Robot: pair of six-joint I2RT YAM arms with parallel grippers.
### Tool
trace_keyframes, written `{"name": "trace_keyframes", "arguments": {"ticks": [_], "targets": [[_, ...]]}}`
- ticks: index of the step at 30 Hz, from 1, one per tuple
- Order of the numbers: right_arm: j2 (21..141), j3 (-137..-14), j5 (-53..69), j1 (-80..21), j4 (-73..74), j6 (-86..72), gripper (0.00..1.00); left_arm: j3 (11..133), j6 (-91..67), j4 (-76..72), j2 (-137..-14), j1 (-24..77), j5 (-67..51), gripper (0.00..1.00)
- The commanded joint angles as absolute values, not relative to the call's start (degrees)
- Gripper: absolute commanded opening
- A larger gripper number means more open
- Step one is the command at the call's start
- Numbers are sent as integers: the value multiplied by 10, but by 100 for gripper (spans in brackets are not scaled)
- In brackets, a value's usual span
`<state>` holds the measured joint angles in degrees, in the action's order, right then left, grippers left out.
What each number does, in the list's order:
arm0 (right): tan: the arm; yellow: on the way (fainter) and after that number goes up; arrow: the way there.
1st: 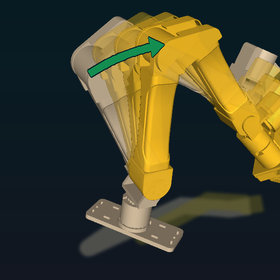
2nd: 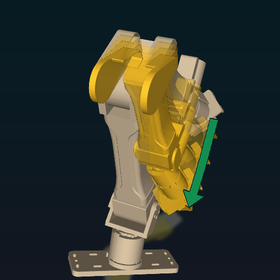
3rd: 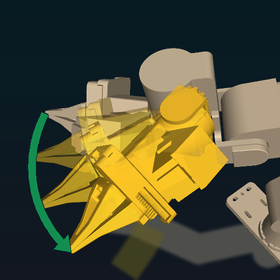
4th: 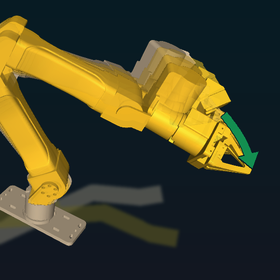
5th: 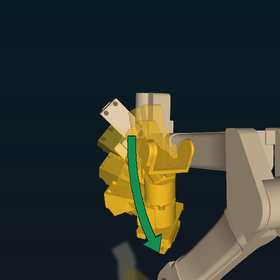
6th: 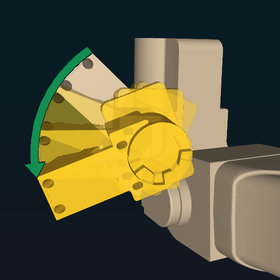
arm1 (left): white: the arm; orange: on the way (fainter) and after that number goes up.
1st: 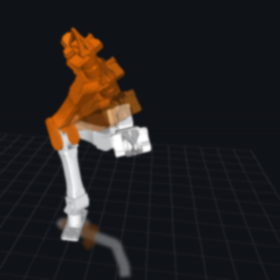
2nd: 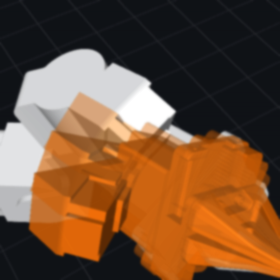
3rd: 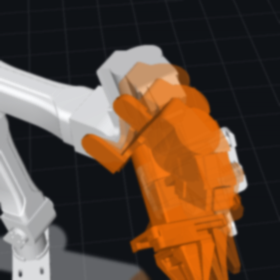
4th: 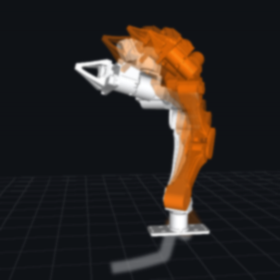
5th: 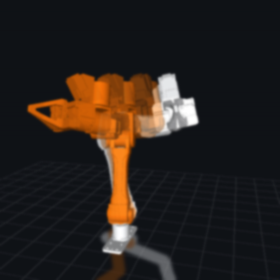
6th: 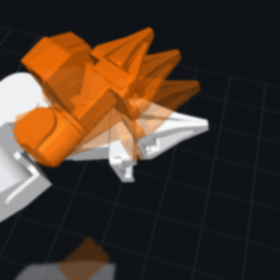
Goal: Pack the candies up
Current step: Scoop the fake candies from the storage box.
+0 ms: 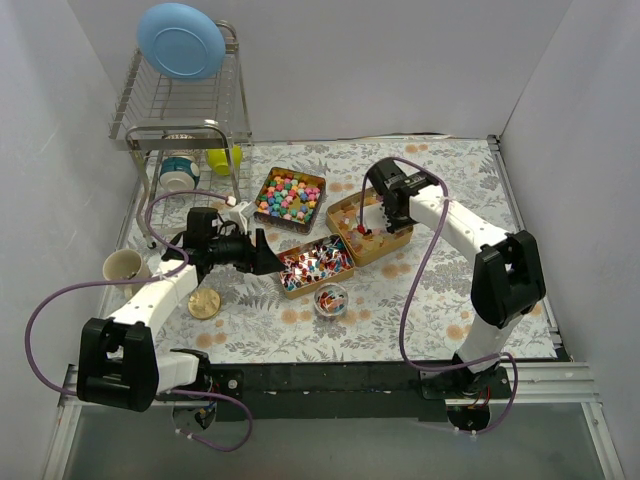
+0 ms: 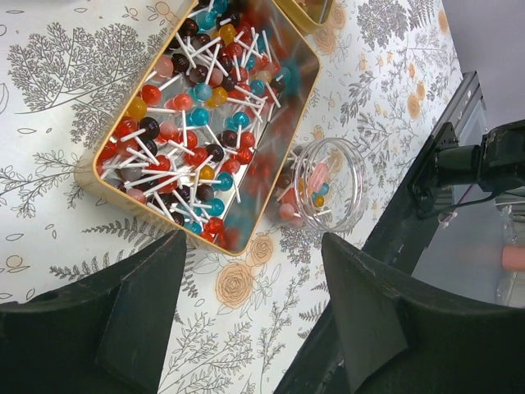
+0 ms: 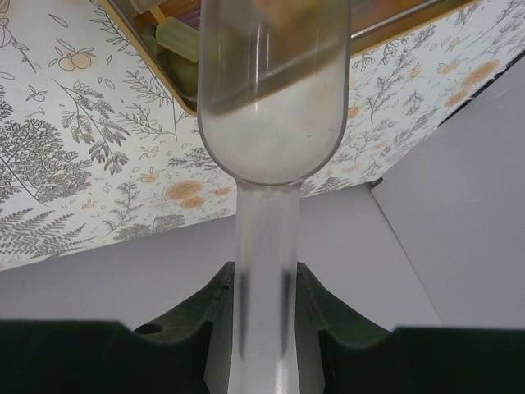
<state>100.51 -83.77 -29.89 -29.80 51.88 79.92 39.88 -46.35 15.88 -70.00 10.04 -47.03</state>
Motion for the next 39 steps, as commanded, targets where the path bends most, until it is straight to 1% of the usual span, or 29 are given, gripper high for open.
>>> {"name": "trace_keyframes", "arguments": {"ticks": [1,5,10,17,22,24,28,39], "targets": [[970,-804,-353,-308,502,1224,1,396,-475,139,-685,92,-487,66],[965,-787,-343,-322,504,1229,1,389,-488,127,-683,90,-493,66],[986,-821,-321,-331,548,1192,1,384,-494,126,-678,84,-500,66],[1005,-838,-360,-317,470,1208,1,385,-500,121,-679,83,-507,66],[1027,-896,-362,-304,479,1222,1,387,-502,113,-684,83,-506,66],[1023,-899,-365,-301,483,1231,1,386,-504,109,-684,83,-507,66],[1008,-881,-367,-295,489,1254,1,381,-508,103,-680,83,-509,66],[935,-750,-418,-294,465,1322,1,361,-515,97,-656,73,-508,66]]}}
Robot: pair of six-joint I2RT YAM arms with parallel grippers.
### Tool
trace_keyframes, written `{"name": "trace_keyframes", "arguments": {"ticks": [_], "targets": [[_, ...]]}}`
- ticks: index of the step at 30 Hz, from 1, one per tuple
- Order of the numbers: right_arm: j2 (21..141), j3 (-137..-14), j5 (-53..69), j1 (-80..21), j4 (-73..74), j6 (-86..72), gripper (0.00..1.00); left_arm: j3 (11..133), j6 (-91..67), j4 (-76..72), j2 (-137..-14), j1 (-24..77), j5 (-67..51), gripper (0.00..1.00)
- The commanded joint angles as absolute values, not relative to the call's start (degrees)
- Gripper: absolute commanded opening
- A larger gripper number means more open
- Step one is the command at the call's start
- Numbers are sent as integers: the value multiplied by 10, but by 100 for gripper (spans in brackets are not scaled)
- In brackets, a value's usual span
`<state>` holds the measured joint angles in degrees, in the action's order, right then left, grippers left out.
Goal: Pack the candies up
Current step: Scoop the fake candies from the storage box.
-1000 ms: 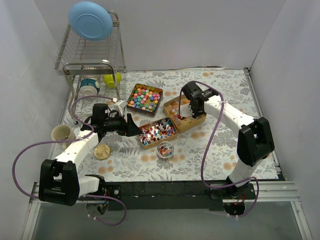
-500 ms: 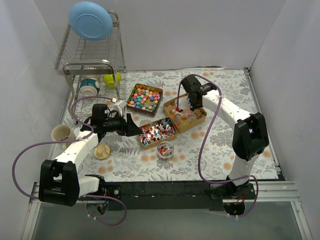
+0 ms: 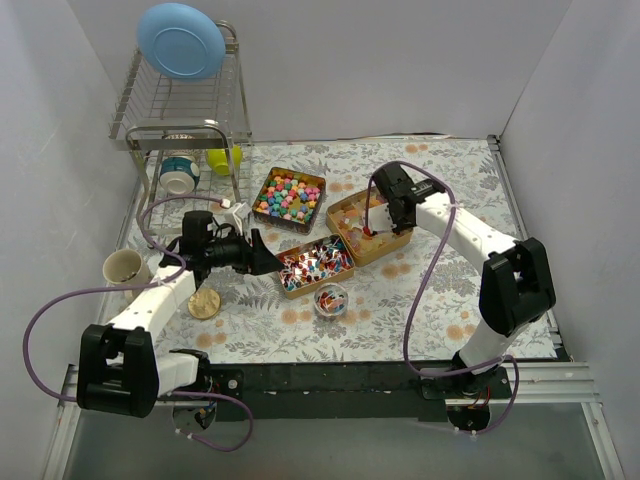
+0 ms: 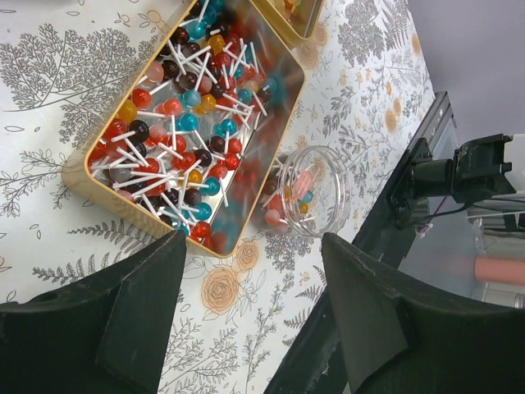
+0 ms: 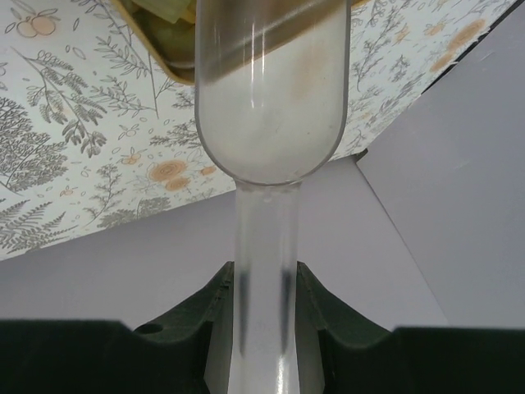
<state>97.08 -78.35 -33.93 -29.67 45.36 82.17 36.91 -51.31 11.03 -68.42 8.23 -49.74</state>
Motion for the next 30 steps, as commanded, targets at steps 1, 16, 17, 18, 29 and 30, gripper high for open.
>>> {"name": "trace_keyframes", "arguments": {"ticks": [1,16,17,18,29,30], "targets": [[934,-743,-420,-294,461,1327,1,359,-516,97,-654,71,-507,66],[985,-736,-444,-331,422,1335,1,343,-534,95,-638,49,-516,66],[991,-742,-439,-337,432,1313,1,342,-534,93,-640,48,-516,66],[994,-745,-436,-342,443,1302,1,341,-535,92,-641,47,-517,66],[998,-718,-390,-384,495,1216,1,353,-551,79,-672,44,-521,66],[999,-719,-383,-386,500,1207,1,356,-552,79,-676,44,-521,66]]}}
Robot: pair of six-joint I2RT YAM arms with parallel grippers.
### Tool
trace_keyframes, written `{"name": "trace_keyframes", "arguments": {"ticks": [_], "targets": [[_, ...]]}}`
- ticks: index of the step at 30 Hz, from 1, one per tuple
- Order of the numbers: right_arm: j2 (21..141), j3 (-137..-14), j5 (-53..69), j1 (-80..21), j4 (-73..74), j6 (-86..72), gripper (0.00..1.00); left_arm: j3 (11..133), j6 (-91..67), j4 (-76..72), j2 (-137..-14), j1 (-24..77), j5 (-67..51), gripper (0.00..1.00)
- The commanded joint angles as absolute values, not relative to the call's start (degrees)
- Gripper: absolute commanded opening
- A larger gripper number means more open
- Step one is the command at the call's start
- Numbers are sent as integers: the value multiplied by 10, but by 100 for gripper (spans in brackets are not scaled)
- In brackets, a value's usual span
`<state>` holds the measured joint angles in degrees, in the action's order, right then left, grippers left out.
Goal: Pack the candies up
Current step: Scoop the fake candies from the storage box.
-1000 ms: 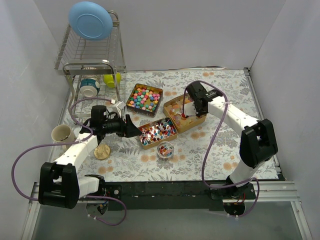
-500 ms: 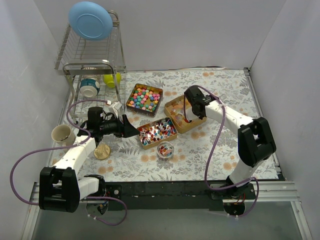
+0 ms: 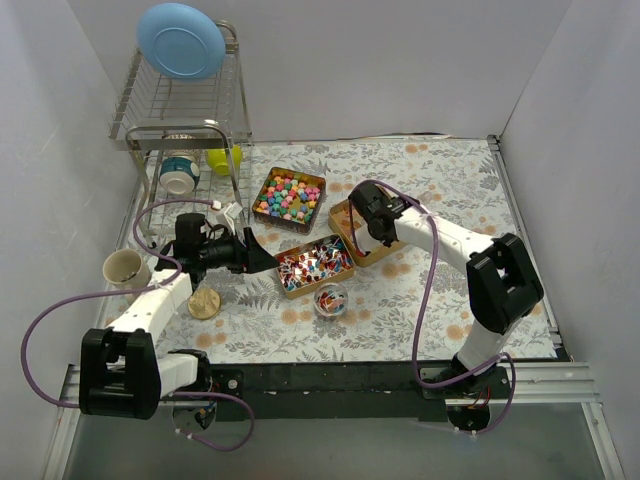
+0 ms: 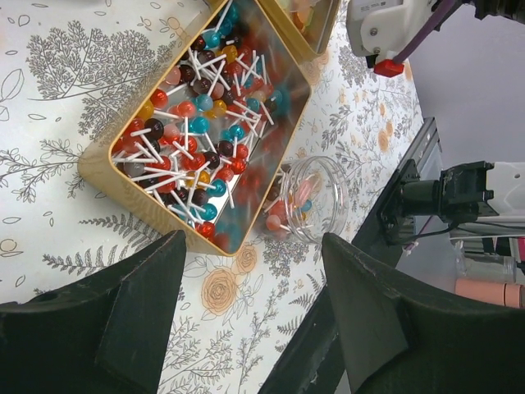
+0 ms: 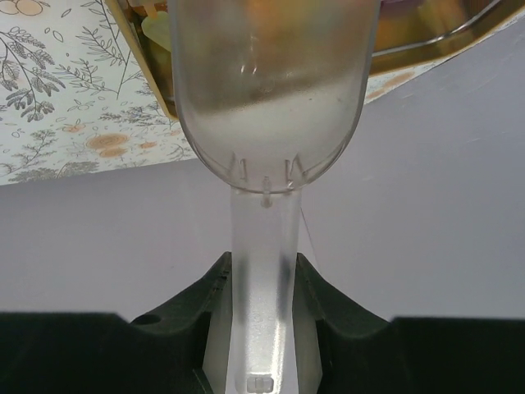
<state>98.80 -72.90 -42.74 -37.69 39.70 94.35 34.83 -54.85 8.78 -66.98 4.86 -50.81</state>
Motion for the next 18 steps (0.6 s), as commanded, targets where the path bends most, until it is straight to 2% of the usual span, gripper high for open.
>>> {"name": "trace_keyframes", "arguments": {"ticks": [1,6,15,18], "targets": [[1004,-720,-377,-388,505,1188,1,356,-552,79,-678,44,-521,66],[1043,-764,-315,-389,574,1087,1,363,-554,87,-689,43,-522,66],[1207,-1000,-164,-369,729,844,1,388,-547,99,-729,41,-519,66],[1237,-1029,-122,-353,749,796,1,399,-545,100,-744,40,-519,66]]}}
